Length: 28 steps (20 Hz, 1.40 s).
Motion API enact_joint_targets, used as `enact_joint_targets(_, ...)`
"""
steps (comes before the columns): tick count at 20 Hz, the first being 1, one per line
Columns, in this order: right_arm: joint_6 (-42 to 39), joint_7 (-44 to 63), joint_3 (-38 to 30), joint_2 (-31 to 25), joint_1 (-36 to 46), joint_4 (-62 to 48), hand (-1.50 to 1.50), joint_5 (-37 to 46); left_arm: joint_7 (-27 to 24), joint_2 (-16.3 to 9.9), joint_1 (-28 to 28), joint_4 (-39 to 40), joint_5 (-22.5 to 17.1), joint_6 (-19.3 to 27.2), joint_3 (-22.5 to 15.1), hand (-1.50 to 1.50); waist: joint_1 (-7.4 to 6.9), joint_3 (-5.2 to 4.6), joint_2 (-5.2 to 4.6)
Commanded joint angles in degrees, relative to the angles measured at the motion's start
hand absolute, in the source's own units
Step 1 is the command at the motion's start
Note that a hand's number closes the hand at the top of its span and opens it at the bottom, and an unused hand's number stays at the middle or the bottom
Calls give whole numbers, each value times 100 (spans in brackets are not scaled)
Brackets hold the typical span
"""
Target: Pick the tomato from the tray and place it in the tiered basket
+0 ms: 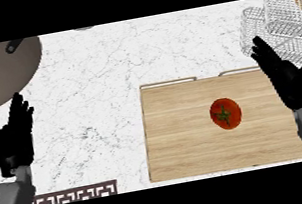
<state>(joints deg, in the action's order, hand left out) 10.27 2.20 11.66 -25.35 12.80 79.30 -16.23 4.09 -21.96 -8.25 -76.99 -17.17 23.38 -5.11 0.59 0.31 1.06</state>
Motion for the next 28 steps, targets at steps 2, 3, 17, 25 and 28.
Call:
enact_joint_targets(2,-108,-24,320,-75,120,791,150,430,-128,-188,-128,-178,440,-66,-178,0,-19,-33,-85)
enact_joint_targets(3,-355,-129,502,-179,175,1019,150,484,-43,-499,-196,-307,524,-193,-187,0,-14,-32,-65)
enact_joint_targets(17,1444,1657,385,-1666,-1124,3726,-150,3434,-268,-777,-13,-366,940,-670,-441,0,107,-48,-57)
enact_joint_targets(25,-964,3911,1051,-3311,-758,4785,-150,3786,-233,-658,-69,-435,1204,-526,-665,0,-13,-76,-65)
enact_joint_targets(28,-1677,5083,1275,-3282,-70,5138,-150,3724,-293,-599,-143,-357,1219,-595,-681,0,-158,-78,-109)
